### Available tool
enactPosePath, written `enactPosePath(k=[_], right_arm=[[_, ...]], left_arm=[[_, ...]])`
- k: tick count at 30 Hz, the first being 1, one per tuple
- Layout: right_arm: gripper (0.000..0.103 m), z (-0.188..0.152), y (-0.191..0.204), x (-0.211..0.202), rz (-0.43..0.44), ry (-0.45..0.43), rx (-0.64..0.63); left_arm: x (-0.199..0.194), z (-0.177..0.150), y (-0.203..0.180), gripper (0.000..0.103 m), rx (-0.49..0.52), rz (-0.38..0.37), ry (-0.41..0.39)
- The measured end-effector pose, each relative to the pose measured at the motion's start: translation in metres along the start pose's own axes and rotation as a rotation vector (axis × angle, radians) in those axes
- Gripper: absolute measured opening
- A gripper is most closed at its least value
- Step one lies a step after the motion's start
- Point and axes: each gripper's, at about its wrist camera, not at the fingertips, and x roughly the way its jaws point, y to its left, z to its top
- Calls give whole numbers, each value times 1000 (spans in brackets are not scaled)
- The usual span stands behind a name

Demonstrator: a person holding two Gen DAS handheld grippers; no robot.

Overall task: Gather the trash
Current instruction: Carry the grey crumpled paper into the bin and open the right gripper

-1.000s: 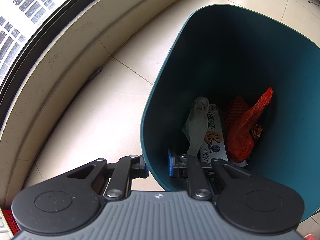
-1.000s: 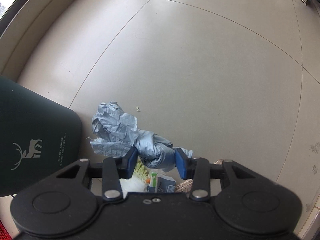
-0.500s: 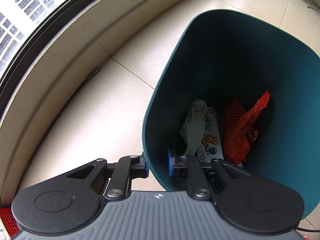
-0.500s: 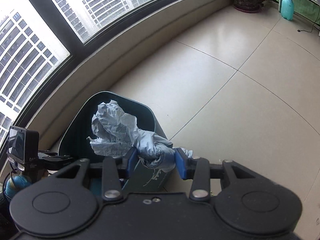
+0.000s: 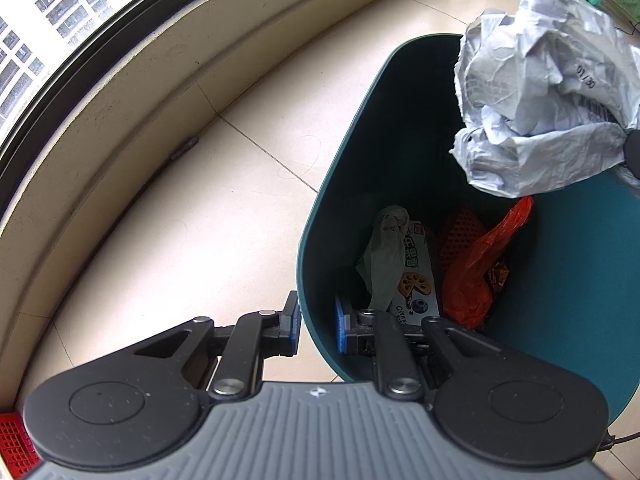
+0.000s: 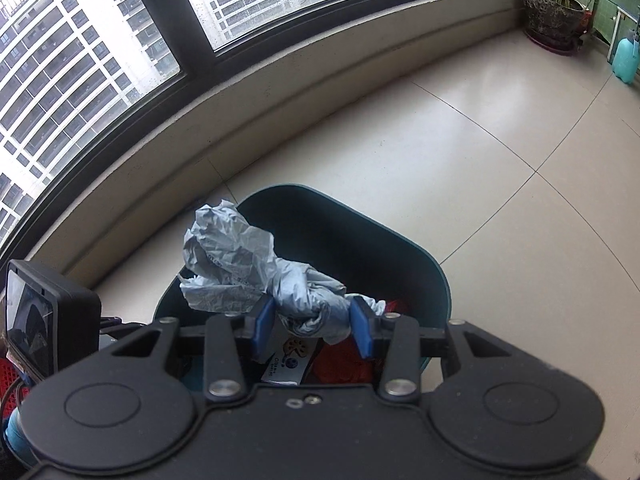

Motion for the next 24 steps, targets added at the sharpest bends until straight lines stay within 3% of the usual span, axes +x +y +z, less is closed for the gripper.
enactPosePath(k=[11,21,24], right_arm=[[40,-11,6,106,-118,145,32],[40,-24,0,156,-153,269,82],[41,-22,1,156,-169,268,71]], left_arm=[[1,-1,-4,16,0,3,-5],[0,0,-13,16,4,1,-9],[-1,-1,-13,16,4,-1,-10]])
